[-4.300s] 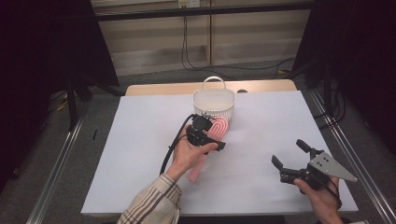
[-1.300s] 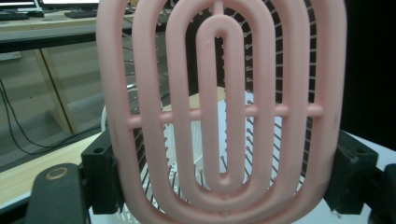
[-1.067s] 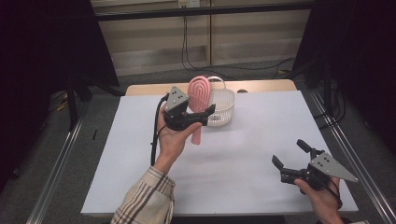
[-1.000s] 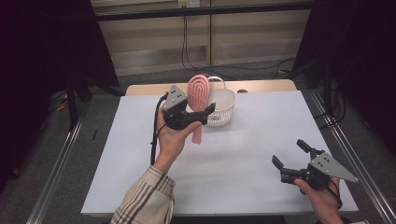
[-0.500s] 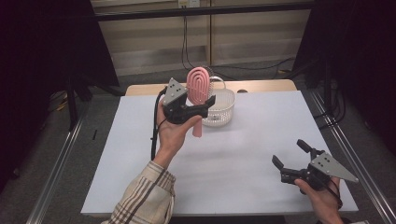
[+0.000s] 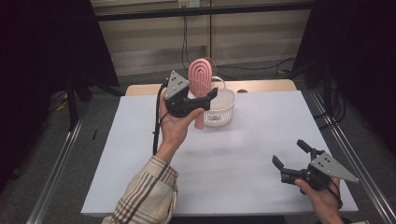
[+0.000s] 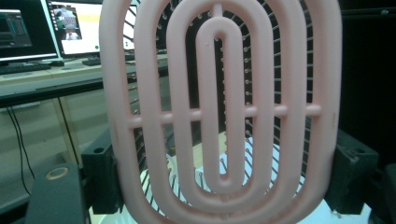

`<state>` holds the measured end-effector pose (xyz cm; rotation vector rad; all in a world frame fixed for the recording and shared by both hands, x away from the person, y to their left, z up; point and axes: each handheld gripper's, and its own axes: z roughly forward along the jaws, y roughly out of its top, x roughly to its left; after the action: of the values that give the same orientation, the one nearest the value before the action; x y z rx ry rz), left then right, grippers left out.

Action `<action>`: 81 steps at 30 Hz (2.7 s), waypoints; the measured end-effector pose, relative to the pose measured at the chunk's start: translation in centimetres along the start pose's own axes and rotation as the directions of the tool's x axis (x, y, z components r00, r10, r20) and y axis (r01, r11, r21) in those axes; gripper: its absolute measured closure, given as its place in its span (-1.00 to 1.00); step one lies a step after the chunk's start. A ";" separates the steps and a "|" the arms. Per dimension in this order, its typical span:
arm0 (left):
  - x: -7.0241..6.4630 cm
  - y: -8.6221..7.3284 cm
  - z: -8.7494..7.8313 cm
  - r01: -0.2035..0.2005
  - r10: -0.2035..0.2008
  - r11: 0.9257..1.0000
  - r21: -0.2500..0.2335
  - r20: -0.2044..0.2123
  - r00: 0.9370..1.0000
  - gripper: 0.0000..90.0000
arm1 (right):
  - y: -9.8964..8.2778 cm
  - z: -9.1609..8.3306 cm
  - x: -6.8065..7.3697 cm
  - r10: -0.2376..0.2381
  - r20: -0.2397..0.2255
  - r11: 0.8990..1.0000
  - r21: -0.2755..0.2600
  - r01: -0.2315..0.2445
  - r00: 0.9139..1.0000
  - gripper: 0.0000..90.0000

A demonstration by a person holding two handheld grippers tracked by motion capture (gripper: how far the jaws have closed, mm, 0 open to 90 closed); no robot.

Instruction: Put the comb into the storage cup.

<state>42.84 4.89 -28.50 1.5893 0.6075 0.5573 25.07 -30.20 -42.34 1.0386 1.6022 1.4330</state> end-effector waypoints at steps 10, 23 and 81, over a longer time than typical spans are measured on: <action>0.5 0.8 0.4 0.012 -0.013 1.000 -0.020 -0.027 1.000 -0.57 | 0.0 0.0 0.0 -0.001 -0.001 1.000 -0.002 0.001 1.000 -1.00; 0.9 2.4 0.8 -0.008 0.005 0.999 -0.054 -0.048 0.999 -0.57 | 0.0 -0.1 0.0 0.004 -0.002 1.000 -0.007 -0.004 1.000 -1.00; 3.3 2.4 5.4 -0.016 0.008 0.997 -0.072 -0.107 0.994 -0.57 | 0.0 -0.3 -0.1 0.007 -0.004 1.000 -0.007 -0.007 1.000 -0.99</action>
<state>49.07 2.92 -26.62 1.5026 0.6510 0.6699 24.84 -30.38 -42.28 1.0395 1.5967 1.4447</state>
